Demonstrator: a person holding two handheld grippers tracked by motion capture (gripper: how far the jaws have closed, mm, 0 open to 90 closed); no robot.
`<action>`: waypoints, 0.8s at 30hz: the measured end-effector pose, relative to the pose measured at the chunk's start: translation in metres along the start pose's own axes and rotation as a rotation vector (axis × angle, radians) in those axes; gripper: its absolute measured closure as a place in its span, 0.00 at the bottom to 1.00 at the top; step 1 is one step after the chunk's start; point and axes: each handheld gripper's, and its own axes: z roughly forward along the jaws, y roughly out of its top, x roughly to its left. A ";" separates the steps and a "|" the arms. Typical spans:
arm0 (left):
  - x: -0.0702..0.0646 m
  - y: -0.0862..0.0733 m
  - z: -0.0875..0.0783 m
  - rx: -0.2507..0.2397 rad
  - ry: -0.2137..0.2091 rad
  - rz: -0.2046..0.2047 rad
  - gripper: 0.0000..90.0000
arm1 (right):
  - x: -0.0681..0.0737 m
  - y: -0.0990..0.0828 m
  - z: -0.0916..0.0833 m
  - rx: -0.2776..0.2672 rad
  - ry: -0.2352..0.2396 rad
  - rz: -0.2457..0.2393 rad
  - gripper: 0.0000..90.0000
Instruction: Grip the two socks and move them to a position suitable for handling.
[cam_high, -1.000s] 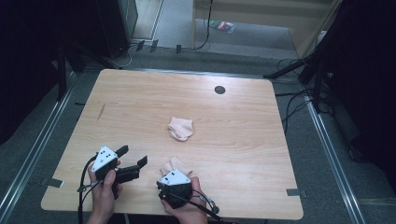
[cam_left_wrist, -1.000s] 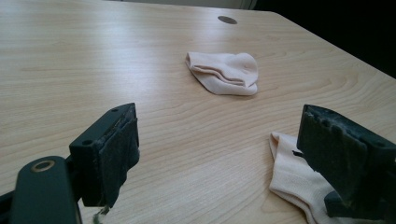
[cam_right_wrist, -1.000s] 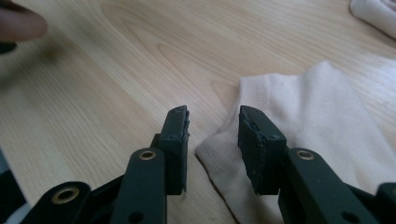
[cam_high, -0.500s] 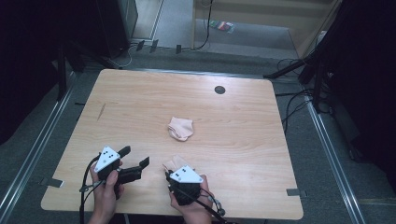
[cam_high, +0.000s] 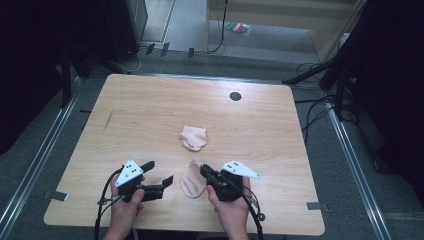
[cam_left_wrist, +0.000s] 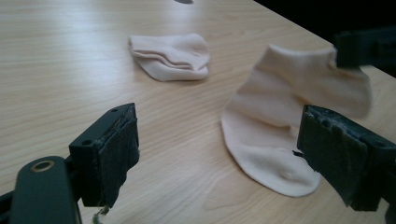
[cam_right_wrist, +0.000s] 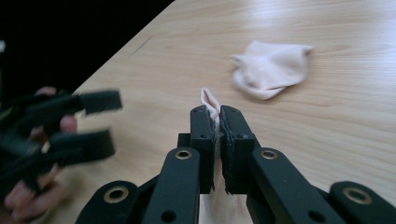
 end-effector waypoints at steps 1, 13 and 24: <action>-0.004 -0.001 0.004 0.015 -0.005 0.006 0.15 | -0.013 0.003 -0.001 -0.008 -0.008 0.037 0.95; -0.010 -0.001 0.014 0.056 -0.018 0.014 0.16 | -0.076 0.008 -0.001 0.006 -0.096 0.156 0.94; -0.027 0.002 0.036 0.113 -0.014 0.045 0.35 | -0.103 0.005 -0.015 -0.024 -0.296 0.094 0.75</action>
